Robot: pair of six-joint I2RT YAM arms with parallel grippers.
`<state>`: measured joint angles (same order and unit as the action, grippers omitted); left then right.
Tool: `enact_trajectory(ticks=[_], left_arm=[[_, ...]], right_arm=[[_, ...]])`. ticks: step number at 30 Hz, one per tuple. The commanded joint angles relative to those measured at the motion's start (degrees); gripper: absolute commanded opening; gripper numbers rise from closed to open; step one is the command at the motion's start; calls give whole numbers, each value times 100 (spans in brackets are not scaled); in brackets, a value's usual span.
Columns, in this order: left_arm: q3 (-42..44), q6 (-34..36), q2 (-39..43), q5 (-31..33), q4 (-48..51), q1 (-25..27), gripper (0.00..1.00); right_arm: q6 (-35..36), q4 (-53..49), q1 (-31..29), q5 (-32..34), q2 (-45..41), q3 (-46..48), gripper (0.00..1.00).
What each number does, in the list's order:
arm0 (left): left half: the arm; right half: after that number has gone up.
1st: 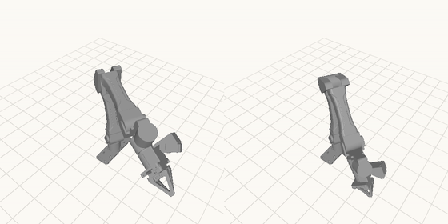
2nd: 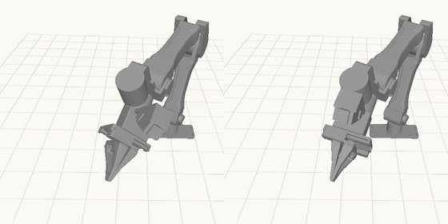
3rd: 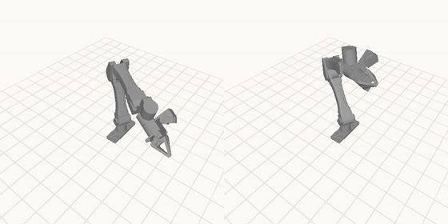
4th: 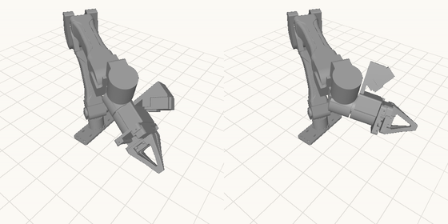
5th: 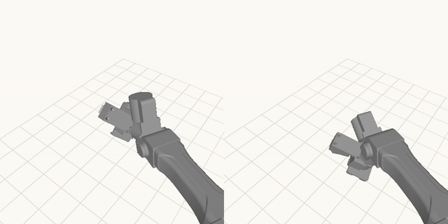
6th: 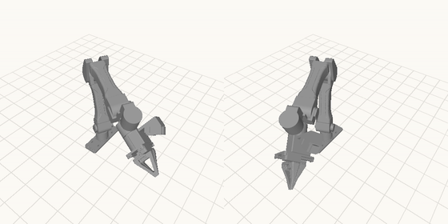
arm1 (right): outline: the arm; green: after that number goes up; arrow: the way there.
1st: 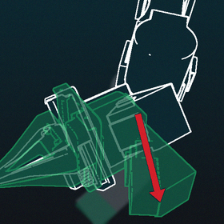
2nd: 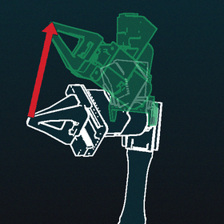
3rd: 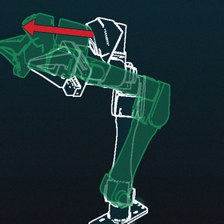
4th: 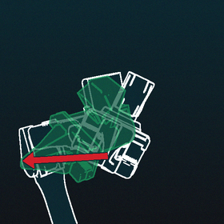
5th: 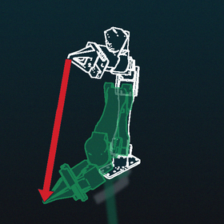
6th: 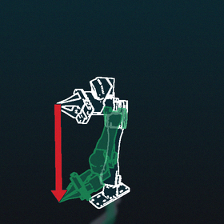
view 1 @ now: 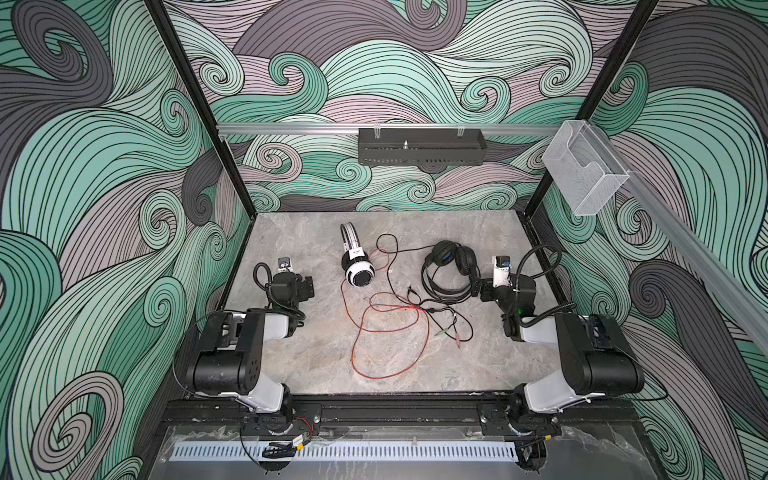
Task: Wrap the headphones
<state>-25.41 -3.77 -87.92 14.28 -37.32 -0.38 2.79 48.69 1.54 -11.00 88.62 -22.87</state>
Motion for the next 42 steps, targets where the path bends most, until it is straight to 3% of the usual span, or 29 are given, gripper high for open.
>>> enact_trajectory(ticks=[1,42], left_arm=[[-113,1,47,-69,-154,-67,99],[-113,6,47,-73,-143,-66,99]], right_arm=[[38,115,4,-54,-29,31,99],[30,124,4,-51,-35,29,99]])
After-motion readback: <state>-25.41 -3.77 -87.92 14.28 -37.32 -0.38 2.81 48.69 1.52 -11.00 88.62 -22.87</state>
